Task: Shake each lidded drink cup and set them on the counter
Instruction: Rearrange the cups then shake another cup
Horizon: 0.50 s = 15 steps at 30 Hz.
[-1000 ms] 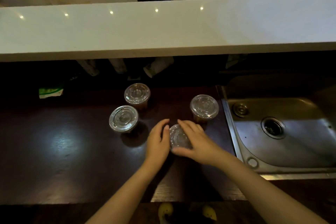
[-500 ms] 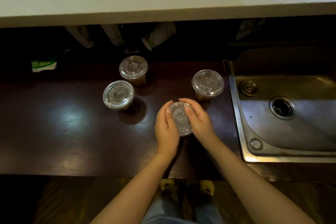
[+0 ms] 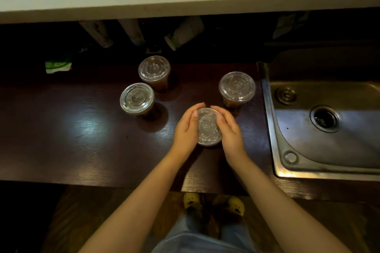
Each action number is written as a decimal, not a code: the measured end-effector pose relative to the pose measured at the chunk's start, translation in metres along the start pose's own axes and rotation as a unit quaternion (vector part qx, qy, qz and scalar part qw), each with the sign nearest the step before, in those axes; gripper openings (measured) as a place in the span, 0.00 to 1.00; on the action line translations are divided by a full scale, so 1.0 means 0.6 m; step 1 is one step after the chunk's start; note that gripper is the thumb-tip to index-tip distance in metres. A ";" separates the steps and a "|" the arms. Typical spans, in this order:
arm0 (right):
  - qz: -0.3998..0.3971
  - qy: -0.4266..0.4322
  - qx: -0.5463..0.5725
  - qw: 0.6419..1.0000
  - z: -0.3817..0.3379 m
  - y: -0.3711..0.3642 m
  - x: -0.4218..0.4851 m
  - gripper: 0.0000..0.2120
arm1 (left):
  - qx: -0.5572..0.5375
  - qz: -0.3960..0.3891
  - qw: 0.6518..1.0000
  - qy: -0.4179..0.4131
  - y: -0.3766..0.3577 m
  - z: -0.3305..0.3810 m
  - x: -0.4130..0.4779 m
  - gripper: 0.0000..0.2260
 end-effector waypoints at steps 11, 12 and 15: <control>0.049 0.002 -0.031 0.998 0.021 0.024 -0.069 0.16 | 0.190 -0.144 0.969 -0.068 -0.007 0.021 0.062 0.10; 0.055 0.004 -0.073 0.996 0.024 0.024 -0.072 0.18 | 0.217 -0.141 0.962 -0.086 -0.007 0.030 0.067 0.10; 0.047 0.026 -0.185 0.981 0.014 0.029 -0.071 0.22 | 0.301 -0.065 0.940 -0.149 0.007 0.059 0.065 0.15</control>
Point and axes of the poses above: each hand's wrist, its own x-axis towards the middle knuckle, its own y-axis out of the back of the hand, z = x × y, the point moved 6 cm from there along x, towards the middle knuckle, and after that the axes turned 6 degrees about -y, right-handed, at the moved point
